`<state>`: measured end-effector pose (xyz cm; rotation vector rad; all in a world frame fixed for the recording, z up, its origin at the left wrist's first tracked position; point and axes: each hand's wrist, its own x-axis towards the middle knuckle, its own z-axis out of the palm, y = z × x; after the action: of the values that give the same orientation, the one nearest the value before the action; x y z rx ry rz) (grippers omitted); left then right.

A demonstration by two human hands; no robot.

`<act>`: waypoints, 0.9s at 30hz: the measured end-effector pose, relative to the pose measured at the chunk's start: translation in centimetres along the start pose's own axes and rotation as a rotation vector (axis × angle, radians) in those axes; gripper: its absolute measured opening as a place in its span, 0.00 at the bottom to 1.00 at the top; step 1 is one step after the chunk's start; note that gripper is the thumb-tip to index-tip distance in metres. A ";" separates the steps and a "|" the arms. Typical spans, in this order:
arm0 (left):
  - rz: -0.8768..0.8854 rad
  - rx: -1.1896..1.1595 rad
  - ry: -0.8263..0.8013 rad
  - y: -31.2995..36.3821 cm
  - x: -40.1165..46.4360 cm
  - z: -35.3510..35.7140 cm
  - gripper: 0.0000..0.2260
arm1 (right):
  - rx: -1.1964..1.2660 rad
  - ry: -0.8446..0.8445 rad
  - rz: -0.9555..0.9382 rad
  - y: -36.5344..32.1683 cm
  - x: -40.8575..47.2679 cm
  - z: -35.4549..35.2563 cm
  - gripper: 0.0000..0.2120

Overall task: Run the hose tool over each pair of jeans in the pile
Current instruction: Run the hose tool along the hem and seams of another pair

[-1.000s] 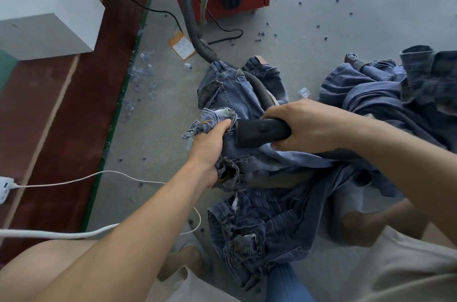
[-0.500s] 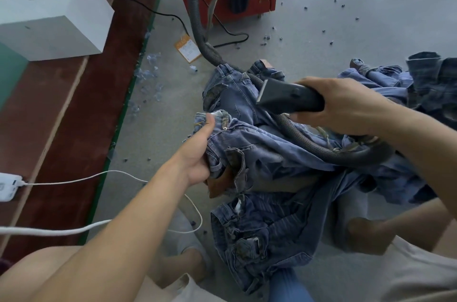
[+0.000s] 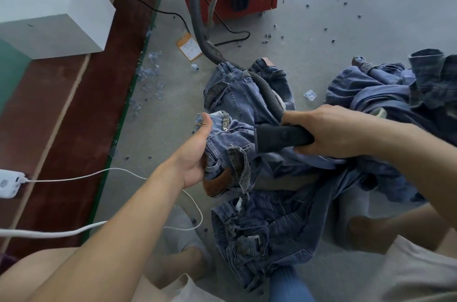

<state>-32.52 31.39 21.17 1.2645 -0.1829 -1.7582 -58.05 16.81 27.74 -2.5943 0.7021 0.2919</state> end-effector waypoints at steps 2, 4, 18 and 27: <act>-0.003 -0.017 -0.034 0.0 0.0 0.3 0.33 | -0.030 -0.013 -0.041 -1.4 0.3 0.9 0.15; -0.012 -0.019 -0.058 0.1 0.1 0.4 0.35 | -0.007 0.009 -0.068 -2.7 0.5 1.6 0.16; 0.031 -0.069 -0.047 0.2 -0.3 1.3 0.26 | 0.108 0.077 0.038 -1.0 0.4 -1.8 0.15; -0.032 -0.131 -0.237 1.6 -1.1 1.5 0.29 | 0.257 0.316 0.111 -2.0 1.2 -2.1 0.14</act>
<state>-32.70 30.77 23.54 0.9688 -0.1803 -1.9143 -55.87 16.86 29.96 -2.3810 0.9278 -0.1713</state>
